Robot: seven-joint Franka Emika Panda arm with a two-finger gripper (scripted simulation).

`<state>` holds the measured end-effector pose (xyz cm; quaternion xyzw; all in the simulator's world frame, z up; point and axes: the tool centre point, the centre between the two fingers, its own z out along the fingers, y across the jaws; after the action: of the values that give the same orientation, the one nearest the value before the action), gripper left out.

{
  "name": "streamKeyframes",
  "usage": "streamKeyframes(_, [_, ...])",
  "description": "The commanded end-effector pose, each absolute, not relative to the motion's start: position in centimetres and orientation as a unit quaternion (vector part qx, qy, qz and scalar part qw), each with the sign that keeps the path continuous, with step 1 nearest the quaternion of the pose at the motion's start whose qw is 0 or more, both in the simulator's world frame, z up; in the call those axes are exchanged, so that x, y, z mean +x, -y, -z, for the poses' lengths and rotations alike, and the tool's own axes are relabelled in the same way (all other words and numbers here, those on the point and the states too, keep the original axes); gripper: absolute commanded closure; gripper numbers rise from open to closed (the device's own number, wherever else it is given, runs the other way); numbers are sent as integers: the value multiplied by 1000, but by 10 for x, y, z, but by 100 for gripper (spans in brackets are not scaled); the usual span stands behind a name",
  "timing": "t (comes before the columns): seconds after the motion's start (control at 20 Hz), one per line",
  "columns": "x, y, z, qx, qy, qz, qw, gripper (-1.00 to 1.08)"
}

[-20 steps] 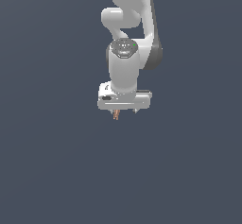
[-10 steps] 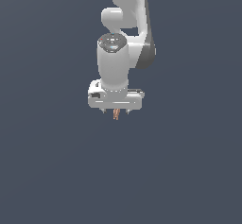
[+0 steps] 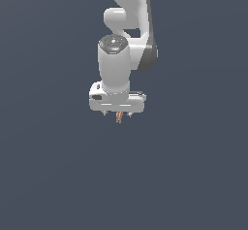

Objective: Pick up the object and move it to a goal position.

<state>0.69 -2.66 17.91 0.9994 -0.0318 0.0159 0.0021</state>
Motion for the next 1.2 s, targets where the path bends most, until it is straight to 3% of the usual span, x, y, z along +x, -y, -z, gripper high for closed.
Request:
streamKeyframes(0.0, [2, 26, -173, 999, 37, -15, 2, -92])
streamKeyframes(1.15, [-89, 25, -92, 993, 122, 0, 0, -92])
